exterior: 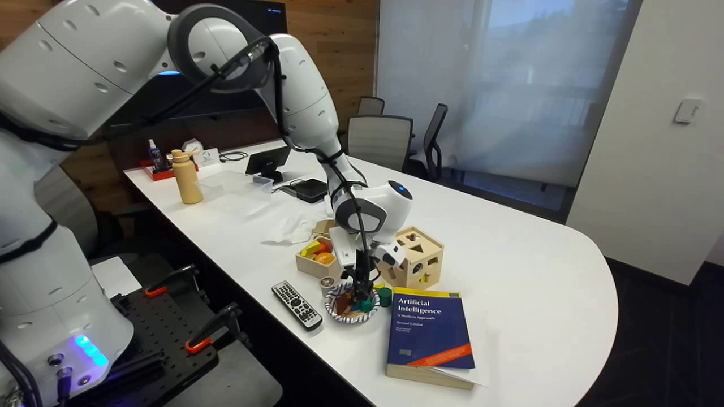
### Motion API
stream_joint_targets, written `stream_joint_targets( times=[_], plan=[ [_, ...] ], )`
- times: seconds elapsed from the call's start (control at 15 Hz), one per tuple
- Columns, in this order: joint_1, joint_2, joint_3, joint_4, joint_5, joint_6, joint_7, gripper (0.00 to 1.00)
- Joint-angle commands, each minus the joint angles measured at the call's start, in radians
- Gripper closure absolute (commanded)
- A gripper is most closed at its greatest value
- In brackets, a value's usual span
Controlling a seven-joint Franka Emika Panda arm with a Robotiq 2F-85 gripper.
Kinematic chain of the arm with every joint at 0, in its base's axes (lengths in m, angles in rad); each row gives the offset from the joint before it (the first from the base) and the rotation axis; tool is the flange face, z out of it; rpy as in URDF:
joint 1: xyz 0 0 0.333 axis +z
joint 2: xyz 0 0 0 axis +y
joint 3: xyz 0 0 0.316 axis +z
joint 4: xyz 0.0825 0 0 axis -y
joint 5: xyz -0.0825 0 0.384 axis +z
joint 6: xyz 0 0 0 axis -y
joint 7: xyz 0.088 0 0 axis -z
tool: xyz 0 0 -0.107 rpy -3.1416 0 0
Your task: Remove the blue block from the white plate and put it in the small wooden box
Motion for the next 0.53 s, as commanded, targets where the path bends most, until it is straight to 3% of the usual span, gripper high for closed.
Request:
stream_joint_targets(
  times=[0.0,0.47],
  plan=[
    [0.022,-0.001,-0.024,0.013,-0.006,-0.037,0.059,0.00],
    [0.071,0.005,-0.078,0.029,-0.048,-0.097,0.139,0.00]
  ],
)
